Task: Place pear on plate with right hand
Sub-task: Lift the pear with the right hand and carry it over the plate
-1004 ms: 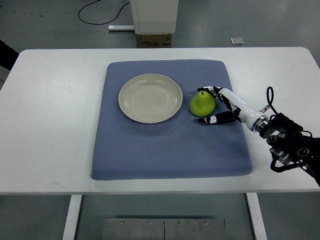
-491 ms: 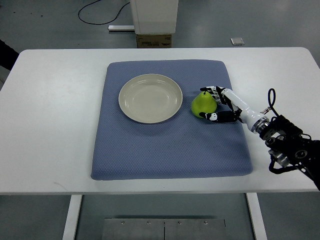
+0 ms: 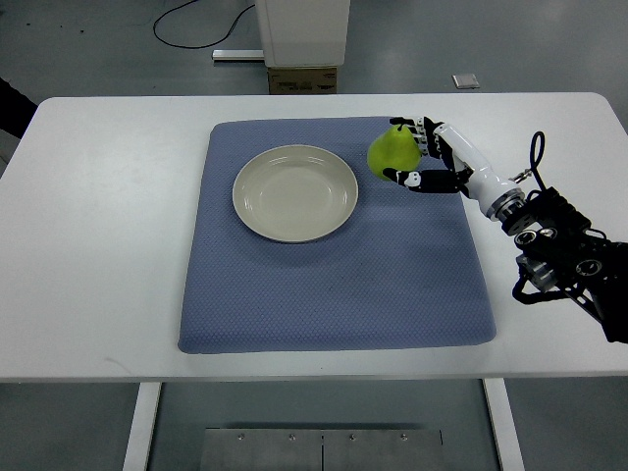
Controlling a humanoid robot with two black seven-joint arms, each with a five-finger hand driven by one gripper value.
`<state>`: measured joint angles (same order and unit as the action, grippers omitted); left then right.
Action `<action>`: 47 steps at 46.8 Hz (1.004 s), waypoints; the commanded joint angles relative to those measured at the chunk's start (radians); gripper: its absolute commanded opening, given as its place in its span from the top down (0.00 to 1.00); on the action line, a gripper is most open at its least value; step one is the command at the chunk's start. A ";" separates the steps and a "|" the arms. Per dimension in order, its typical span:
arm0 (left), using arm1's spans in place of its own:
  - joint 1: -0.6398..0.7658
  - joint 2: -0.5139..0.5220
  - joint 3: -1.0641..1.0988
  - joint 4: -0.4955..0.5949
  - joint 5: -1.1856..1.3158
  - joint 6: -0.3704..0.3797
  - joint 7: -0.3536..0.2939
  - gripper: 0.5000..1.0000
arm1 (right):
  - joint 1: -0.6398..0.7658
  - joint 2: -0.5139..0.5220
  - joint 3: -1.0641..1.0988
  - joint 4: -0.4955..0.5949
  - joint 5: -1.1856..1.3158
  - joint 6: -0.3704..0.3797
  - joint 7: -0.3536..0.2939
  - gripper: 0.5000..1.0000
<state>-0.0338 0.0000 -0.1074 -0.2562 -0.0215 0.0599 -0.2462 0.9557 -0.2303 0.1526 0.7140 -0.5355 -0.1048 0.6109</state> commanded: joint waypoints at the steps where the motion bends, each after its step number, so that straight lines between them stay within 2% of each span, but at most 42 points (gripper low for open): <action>1: 0.000 0.000 0.000 0.000 0.000 0.000 -0.001 0.00 | 0.020 0.022 0.004 -0.001 0.000 0.001 0.000 1.00; 26: 0.000 0.000 0.000 0.000 0.000 0.000 -0.001 0.00 | 0.117 0.230 0.002 -0.024 0.002 -0.007 -0.008 1.00; 37: 0.000 0.000 0.000 0.000 0.000 0.000 -0.001 0.00 | 0.121 0.230 -0.037 -0.060 0.000 -0.007 -0.056 1.00; 47: 0.000 0.000 0.000 0.000 0.000 0.000 -0.001 0.00 | 0.115 0.230 -0.137 -0.099 0.000 -0.007 -0.065 1.00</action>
<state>-0.0337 0.0000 -0.1074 -0.2562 -0.0215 0.0602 -0.2467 1.0760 0.0000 0.0389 0.6140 -0.5367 -0.1122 0.5494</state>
